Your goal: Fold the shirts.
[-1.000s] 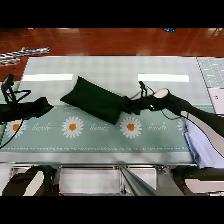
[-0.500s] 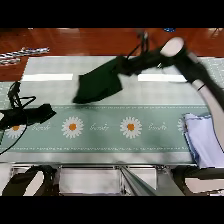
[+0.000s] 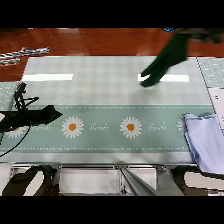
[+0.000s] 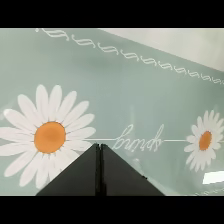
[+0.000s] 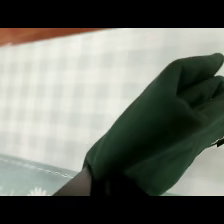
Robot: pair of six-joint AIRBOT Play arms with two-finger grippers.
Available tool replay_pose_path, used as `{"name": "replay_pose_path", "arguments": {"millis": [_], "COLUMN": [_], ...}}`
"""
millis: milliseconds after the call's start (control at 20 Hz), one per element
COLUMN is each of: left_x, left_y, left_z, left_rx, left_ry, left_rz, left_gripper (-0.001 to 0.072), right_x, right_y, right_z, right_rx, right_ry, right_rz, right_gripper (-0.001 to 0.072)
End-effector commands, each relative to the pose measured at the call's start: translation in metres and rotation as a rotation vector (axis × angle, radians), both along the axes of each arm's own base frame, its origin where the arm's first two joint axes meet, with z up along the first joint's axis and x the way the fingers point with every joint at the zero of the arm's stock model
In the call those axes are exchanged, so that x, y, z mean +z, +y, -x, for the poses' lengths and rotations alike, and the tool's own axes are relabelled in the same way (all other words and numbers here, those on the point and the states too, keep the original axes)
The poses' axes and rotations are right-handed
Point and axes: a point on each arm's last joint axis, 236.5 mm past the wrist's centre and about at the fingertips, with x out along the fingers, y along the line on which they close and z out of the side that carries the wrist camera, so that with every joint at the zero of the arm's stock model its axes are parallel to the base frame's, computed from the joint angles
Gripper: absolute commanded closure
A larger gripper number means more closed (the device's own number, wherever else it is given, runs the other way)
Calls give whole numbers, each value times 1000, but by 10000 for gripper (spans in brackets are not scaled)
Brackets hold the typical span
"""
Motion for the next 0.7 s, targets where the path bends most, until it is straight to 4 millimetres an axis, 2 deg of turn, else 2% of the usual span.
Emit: {"name": "replay_pose_path", "arguments": {"millis": [0,250,350,400,500,650], "left_x": [4,12,15,17,21,22], "left_y": [-6,-8,-3,-1,1,4], "left_z": [0,-10,-20,-25,-31,-36], "left_rx": [-35,-49,-17,0,22,37], "left_ry": [-25,-91,-126,-143,-165,-184], "left_rz": [15,16,6,6,11,2], "left_gripper": [690,690,691,690,691,691], "right_x": [15,16,19,13,-13,-71], "right_y": [-84,-168,-185,-193,-211,-238], "right_z": [49,129,154,167,206,289], "right_rx": [-167,-409,-508,-554,-680,-902], "right_ry": [72,204,205,229,328,567], "right_rz": [35,139,144,142,165,240], "right_gripper": [682,684,684,683,683,681]}}
